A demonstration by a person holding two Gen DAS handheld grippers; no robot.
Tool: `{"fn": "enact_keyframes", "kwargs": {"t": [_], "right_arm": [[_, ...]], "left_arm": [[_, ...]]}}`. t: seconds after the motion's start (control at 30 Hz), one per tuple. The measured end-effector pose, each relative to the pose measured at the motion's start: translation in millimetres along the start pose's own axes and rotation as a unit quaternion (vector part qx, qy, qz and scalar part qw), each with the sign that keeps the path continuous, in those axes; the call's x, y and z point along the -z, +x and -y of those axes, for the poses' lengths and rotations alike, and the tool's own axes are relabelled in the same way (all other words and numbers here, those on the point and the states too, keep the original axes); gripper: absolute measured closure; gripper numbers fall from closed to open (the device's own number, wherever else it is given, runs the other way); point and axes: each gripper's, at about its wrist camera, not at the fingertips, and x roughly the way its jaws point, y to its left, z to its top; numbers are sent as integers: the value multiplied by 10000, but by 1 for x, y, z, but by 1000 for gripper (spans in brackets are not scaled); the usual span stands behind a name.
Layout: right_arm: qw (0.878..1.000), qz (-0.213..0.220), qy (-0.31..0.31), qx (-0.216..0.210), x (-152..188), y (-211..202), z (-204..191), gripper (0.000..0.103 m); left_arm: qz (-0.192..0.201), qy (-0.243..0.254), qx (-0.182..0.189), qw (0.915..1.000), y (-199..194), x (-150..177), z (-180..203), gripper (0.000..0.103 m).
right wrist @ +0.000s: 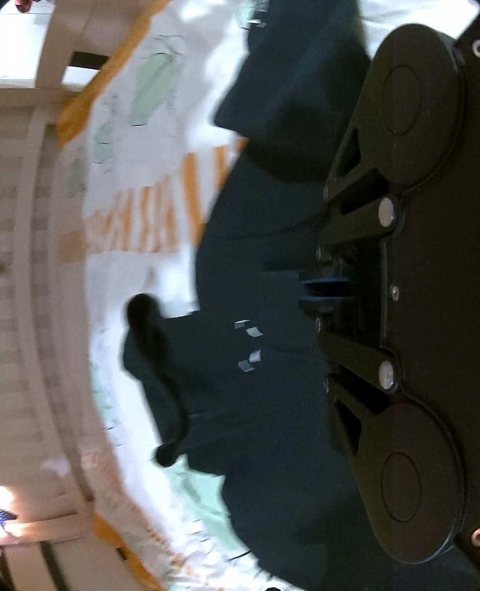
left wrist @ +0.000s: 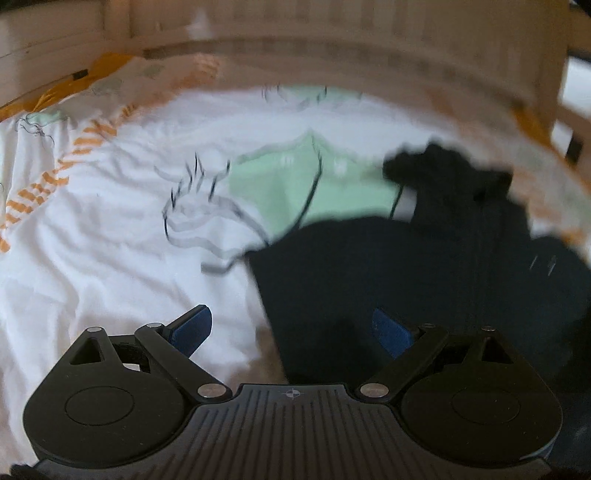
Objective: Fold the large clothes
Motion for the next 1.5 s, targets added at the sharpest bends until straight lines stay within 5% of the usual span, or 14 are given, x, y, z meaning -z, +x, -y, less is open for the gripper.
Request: {"fn": "enact_keyframes", "kwargs": {"t": [0.17, 0.4, 0.77, 0.87, 0.93, 1.1, 1.3, 1.5], "right_arm": [[9997, 88, 211, 4, 16, -3, 14, 65], [9986, 498, 147, -64, 34, -3, 17, 61], [9971, 643, 330, -249, 37, -2, 24, 55], [9958, 635, 426, -500, 37, -3, 28, 45], [9937, 624, 529, -769, 37, -7, 33, 27], [9902, 522, 707, -1083, 44, -34, 51, 17], [9876, 461, 1121, -998, 43, -66, 91, 14], [9850, 486, 1549, -588, 27, -88, 144, 13]], "left_arm": [[-135, -369, 28, 9992, 23, 21, -12, 0], [264, -255, -131, 9992, 21, 36, -4, 0], [281, -213, -162, 9992, 24, 33, -2, 0], [204, -228, -129, 9994, 24, 30, -5, 0], [99, -255, -115, 9996, 21, 26, -6, 0], [197, -121, -347, 9991, -11, 21, 10, 0], [519, 209, 171, 9983, -50, 3, 61, 0], [614, 598, 743, 9936, -45, -4, 132, 0]]}}
